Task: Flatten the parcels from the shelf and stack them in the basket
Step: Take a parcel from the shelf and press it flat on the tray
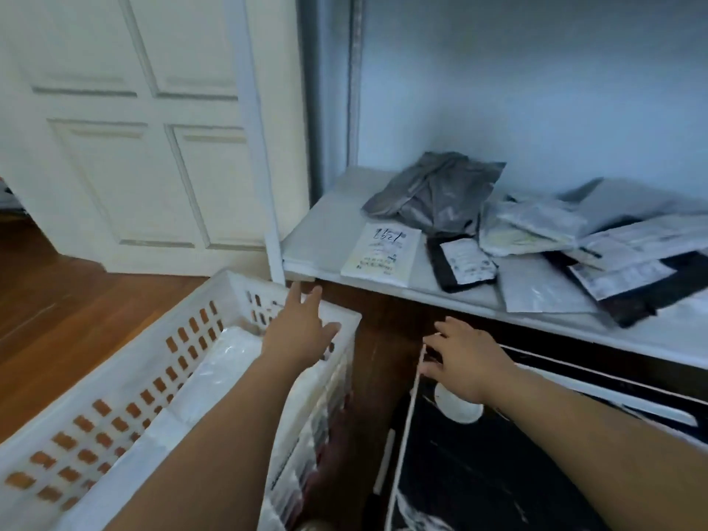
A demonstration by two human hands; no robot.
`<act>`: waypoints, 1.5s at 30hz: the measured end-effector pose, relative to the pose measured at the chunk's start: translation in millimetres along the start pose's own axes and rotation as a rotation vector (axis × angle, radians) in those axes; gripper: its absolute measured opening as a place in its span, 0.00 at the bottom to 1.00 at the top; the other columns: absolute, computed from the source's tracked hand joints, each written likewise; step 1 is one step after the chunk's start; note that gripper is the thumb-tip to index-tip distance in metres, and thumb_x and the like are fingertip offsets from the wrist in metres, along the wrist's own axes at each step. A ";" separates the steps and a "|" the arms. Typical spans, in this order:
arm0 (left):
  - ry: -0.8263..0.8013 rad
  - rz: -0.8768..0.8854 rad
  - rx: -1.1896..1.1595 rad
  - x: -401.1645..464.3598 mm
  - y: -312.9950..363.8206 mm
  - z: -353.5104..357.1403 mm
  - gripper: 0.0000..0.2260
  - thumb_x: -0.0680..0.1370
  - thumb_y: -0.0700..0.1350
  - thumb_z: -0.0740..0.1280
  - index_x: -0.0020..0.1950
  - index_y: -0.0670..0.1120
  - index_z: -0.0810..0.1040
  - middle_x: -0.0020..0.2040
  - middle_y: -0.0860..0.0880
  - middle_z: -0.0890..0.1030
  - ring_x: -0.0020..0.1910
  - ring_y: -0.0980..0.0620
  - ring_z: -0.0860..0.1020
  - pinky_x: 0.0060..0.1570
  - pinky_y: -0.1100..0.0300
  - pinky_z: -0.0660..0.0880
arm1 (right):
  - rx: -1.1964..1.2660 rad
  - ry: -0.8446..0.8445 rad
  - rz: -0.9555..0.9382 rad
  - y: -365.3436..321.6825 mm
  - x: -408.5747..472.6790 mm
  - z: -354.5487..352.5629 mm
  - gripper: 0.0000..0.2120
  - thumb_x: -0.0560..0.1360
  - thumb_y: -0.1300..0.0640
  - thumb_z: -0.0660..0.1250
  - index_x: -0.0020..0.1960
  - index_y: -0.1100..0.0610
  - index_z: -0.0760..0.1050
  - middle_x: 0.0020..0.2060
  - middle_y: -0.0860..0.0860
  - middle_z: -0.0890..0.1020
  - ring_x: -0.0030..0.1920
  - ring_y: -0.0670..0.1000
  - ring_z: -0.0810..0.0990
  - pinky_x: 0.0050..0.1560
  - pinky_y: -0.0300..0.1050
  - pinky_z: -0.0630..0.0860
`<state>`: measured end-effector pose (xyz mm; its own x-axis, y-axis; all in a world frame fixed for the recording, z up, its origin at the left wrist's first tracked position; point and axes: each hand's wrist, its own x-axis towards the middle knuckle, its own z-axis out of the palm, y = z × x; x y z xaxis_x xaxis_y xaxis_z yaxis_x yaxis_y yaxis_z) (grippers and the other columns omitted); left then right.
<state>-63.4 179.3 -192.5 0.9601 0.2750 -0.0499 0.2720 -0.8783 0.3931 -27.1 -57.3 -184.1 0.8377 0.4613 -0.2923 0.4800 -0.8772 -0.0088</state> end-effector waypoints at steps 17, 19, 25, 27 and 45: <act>-0.197 0.500 0.038 27.8 279.7 66.2 0.27 0.80 0.56 0.60 0.77 0.52 0.59 0.79 0.51 0.48 0.77 0.52 0.54 0.72 0.57 0.58 | 0.534 0.469 0.515 257.3 -89.8 -14.8 0.21 0.79 0.47 0.61 0.71 0.52 0.68 0.63 0.54 0.74 0.64 0.53 0.71 0.61 0.44 0.68; -0.210 0.504 0.038 33.9 286.4 77.4 0.26 0.80 0.56 0.60 0.77 0.52 0.59 0.79 0.51 0.50 0.77 0.52 0.55 0.72 0.57 0.57 | 0.887 0.506 0.493 264.1 -73.2 -24.3 0.20 0.79 0.49 0.64 0.69 0.51 0.70 0.60 0.54 0.76 0.60 0.53 0.74 0.60 0.44 0.69; -0.235 0.500 -0.031 55.1 297.7 101.8 0.24 0.80 0.56 0.61 0.74 0.50 0.66 0.79 0.50 0.54 0.76 0.52 0.58 0.71 0.57 0.59 | 1.722 0.499 0.447 268.4 -5.9 -43.6 0.15 0.80 0.50 0.64 0.66 0.46 0.72 0.62 0.51 0.77 0.55 0.51 0.78 0.55 0.44 0.77; -0.235 0.467 -0.080 63.0 298.4 105.0 0.23 0.80 0.55 0.62 0.73 0.50 0.69 0.78 0.49 0.57 0.75 0.52 0.59 0.71 0.58 0.58 | 1.815 0.482 0.468 269.8 10.5 -47.6 0.17 0.80 0.51 0.63 0.68 0.48 0.71 0.61 0.51 0.78 0.56 0.52 0.79 0.53 0.44 0.77; -0.440 -0.022 -1.251 4.3 282.8 61.6 0.22 0.72 0.54 0.70 0.64 0.48 0.72 0.56 0.47 0.82 0.56 0.48 0.81 0.59 0.50 0.76 | 1.576 0.406 0.281 231.8 -106.7 -2.3 0.08 0.67 0.69 0.75 0.38 0.57 0.82 0.39 0.53 0.85 0.41 0.50 0.83 0.46 0.42 0.78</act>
<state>21.6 -92.0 -138.1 0.9614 -0.0731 -0.2653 0.2733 0.1404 0.9516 -4.7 -309.5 -152.7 0.9780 0.0550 -0.2013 -0.1966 -0.0802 -0.9772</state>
